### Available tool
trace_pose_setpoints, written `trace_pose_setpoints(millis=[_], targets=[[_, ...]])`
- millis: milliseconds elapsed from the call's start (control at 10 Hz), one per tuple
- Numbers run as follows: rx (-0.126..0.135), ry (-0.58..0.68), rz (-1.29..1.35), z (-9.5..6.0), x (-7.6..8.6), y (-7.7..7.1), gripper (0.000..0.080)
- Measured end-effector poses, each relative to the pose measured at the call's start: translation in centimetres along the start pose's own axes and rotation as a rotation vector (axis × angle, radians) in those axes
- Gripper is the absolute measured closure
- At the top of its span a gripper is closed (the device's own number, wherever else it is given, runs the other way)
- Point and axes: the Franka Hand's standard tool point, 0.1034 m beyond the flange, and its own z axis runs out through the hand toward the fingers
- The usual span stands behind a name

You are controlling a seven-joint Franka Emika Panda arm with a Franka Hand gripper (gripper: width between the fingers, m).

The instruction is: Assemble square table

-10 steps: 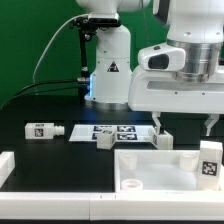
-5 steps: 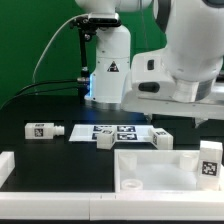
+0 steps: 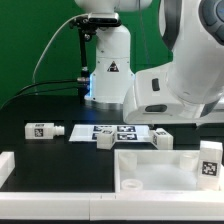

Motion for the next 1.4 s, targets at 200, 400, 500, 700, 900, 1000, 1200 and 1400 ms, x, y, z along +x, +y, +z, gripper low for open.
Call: trace_pose_setpoints(millis=[200,400,500,700,900,1000,1200,1400], targets=[[-0.001,-0.010,0.012,0.5,-0.1,0.0,0.0151],[0.008,-0.089,0.072,4.2,-0.9,0.0,0.0151],[0.002,-0.109,0.084,5.2,-0.9,-0.1,0.0151],[0.004,-0.105,0.085,5.1,-0.8,0.0,0.0151],[0.005,-0.109,0.100,5.3,-0.8,0.0,0.0151],[0.004,-0.135,0.146,6.5,-1.3,-0.1,0.0151],[0.001,-0.191,0.194,9.3,-2.3,-0.2,0.0151],[-0.005,-0.202,0.213,9.8,-2.4,0.0,0.0151]])
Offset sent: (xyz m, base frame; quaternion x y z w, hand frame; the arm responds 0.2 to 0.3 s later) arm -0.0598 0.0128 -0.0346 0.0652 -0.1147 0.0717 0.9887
